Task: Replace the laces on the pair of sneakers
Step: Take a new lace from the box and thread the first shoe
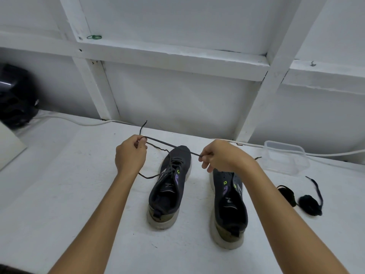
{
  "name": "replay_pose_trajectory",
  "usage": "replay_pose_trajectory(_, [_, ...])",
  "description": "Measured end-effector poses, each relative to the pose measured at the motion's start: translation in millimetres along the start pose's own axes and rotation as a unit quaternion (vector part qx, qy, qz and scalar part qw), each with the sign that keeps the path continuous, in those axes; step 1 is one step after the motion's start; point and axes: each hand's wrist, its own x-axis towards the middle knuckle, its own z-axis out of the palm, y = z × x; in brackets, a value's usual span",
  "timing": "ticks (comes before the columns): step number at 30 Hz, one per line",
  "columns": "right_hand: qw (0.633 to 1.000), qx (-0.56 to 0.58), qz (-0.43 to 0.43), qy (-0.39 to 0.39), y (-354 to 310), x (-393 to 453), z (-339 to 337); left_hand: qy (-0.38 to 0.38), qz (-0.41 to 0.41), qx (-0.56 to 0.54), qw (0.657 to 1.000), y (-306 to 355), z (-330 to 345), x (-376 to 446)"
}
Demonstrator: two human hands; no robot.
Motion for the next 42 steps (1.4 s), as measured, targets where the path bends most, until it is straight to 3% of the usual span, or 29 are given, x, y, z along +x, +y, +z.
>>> replay_pose_trajectory(4, [1.0,-0.005,0.008,0.021,1.3,1.2,9.5,-0.045,-0.007,0.095,0.994,-5.6,0.8,-3.1])
replay_pose_trajectory(6, [0.998,0.008,0.013,0.068,1.5,1.0,17.7,-0.054,0.027,0.15,0.987,-4.1,1.6,-12.1])
replay_pose_trajectory(8, [0.989,0.094,0.03,0.11,1.4,1.0,28.5,-0.064,0.079,0.12,0.988,-0.1,1.8,-23.7])
replay_pose_trajectory(12, [0.915,0.37,0.085,0.138,-5.7,-0.7,53.0,-0.249,0.049,0.103,0.962,7.7,2.5,-44.0])
replay_pose_trajectory(16, [0.854,0.489,0.106,0.143,-16.7,-2.9,76.6,-0.307,0.028,0.105,0.945,6.9,7.0,-49.2])
replay_pose_trajectory(19, [0.847,0.493,0.121,0.157,-20.3,-4.8,95.1,-0.315,-0.01,0.073,0.946,4.2,11.0,-50.0])
replay_pose_trajectory(25, [0.868,0.422,0.108,0.238,-19.3,-2.2,125.7,-0.335,-0.06,0.005,0.94,-1.0,12.9,-52.4])
replay_pose_trajectory(35, [0.883,0.367,0.102,0.272,-17.7,-2.3,136.3,-0.335,-0.065,-0.016,0.94,-4.6,13.6,-53.4])
replay_pose_trajectory(42, [0.872,0.39,0.094,0.28,-22.9,2.4,141.1,-0.348,-0.05,-0.022,0.936,-10.9,14.3,-52.5])
